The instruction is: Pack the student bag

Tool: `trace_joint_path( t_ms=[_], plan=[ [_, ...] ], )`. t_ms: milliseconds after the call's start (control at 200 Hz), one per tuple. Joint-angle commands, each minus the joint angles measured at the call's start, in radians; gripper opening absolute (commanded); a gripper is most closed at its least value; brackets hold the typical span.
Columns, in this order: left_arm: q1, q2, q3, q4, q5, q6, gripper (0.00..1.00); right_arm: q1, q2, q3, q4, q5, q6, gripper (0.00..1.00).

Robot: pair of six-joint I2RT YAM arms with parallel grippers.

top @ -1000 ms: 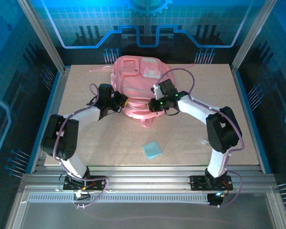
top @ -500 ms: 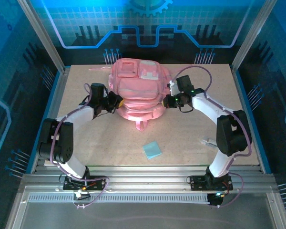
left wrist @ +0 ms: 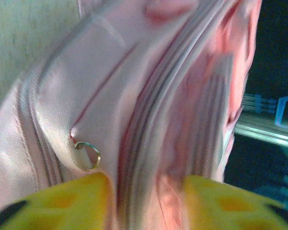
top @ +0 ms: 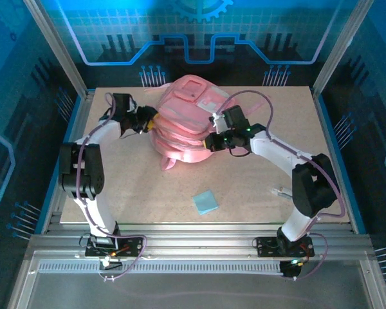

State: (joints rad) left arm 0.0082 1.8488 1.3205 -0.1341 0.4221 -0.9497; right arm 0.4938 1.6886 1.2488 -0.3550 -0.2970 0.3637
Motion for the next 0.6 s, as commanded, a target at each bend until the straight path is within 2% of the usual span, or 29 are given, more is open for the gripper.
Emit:
trace_joint_path(
  t_ms=[0,40,75,190,315,445,595],
  plan=[
    [0.021,-0.015,0.061,-0.018,-0.054,0.021,0.74,0.034,0.009,0.029,0.056,-0.109,0.073,0.00],
    [0.022,-0.045,0.034,-0.010,-0.058,0.011,0.80,0.041,0.035,0.050,0.075,-0.126,0.085,0.00],
    [0.021,-0.071,0.003,0.002,-0.056,0.001,0.82,0.049,0.057,0.074,0.087,-0.144,0.094,0.00],
    [0.021,-0.185,-0.119,0.046,-0.037,-0.040,0.83,0.075,0.112,0.159,0.104,-0.205,0.106,0.00],
    [0.007,-0.301,-0.283,0.134,-0.007,-0.148,0.83,0.099,0.131,0.222,0.106,-0.228,0.106,0.00],
    [-0.062,-0.381,-0.426,0.233,-0.032,-0.280,0.83,0.101,0.123,0.220,0.148,-0.257,0.128,0.00],
    [-0.162,-0.373,-0.479,0.353,-0.071,-0.393,0.83,0.116,0.109,0.185,0.177,-0.263,0.144,0.00]
  ],
)
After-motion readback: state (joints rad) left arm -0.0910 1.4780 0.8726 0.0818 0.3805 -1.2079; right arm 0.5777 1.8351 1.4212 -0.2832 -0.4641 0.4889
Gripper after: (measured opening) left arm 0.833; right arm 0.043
